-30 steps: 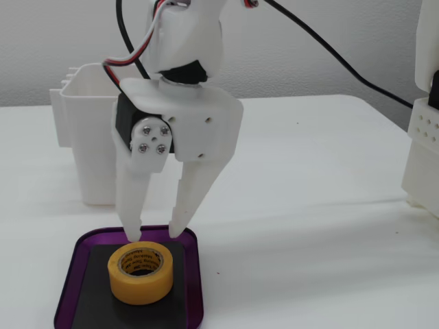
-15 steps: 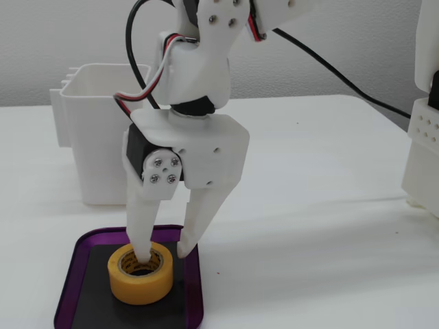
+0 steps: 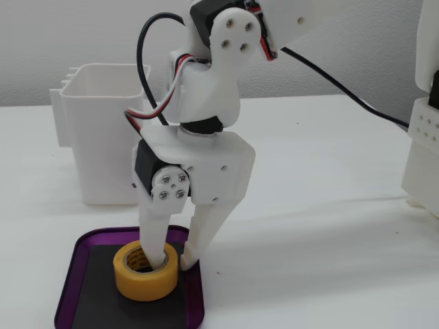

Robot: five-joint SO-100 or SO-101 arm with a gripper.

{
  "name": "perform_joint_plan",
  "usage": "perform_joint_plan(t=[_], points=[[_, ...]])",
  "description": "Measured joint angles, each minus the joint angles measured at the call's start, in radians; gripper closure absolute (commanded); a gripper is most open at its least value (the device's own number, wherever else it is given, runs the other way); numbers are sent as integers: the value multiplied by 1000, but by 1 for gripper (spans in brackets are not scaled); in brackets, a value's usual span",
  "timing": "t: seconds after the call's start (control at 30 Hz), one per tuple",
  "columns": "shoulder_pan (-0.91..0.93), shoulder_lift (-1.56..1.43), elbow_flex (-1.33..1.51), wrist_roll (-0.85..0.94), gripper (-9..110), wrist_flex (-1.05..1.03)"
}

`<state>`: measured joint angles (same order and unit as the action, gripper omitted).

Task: Remove the yellow tape from the box.

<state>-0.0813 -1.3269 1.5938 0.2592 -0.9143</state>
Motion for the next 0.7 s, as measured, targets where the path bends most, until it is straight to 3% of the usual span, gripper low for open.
perform_joint_plan(t=[0.23, 0.7], points=[[-11, 2, -54, -8, 102, -49], [-9, 2, -695, -46, 102, -617]])
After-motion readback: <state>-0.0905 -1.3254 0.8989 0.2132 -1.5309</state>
